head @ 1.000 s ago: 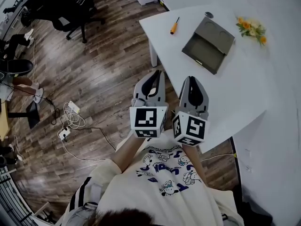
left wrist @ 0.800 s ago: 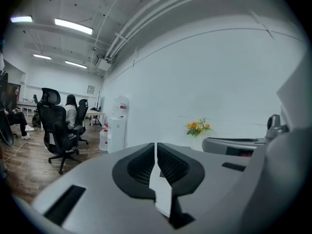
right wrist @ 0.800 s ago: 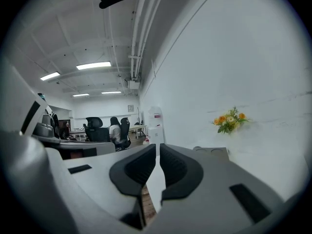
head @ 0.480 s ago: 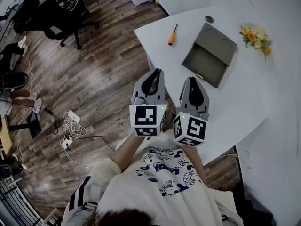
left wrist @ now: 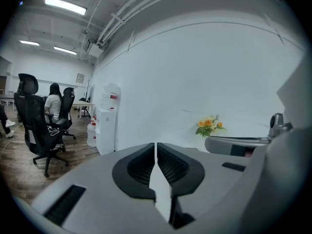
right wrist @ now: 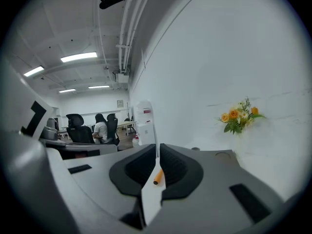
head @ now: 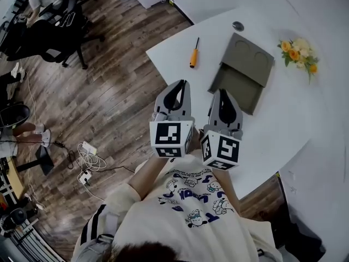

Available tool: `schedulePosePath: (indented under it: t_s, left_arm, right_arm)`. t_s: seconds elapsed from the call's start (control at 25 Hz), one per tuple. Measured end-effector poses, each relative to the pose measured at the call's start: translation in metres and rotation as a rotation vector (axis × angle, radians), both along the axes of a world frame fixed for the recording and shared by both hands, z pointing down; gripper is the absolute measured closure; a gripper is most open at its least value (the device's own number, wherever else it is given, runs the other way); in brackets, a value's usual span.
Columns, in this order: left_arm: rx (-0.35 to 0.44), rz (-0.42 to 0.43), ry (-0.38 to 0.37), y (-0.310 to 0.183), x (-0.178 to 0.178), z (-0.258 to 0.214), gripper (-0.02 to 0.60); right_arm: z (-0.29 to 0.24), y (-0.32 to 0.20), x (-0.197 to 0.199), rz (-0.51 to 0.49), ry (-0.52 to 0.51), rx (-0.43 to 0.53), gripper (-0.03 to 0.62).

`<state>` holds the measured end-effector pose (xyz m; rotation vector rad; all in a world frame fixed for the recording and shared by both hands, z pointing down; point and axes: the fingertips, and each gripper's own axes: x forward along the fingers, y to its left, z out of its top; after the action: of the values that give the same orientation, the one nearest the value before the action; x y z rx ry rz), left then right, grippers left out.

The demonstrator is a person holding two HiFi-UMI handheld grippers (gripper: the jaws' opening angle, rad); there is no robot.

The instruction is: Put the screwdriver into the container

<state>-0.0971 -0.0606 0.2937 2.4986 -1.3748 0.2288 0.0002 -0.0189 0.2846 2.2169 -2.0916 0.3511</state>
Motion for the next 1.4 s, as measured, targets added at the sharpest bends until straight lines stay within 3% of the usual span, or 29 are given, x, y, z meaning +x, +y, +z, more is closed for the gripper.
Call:
schedulePosePath:
  t_s: [0.88, 1.4]
  left_arm:
    - [-0.225, 0.065, -0.058, -0.124, 0.039, 0.08, 0.554]
    - [-0.299, 0.1, -0.11, -0.152, 0.06, 0.124, 0.554]
  right_arm:
    - [0.054, -0.09, 0.042, 0.14, -0.026, -0.161, 0.551]
    - [0.085, -0.116, 0.058, 0.173, -0.042, -0.216, 0.551]
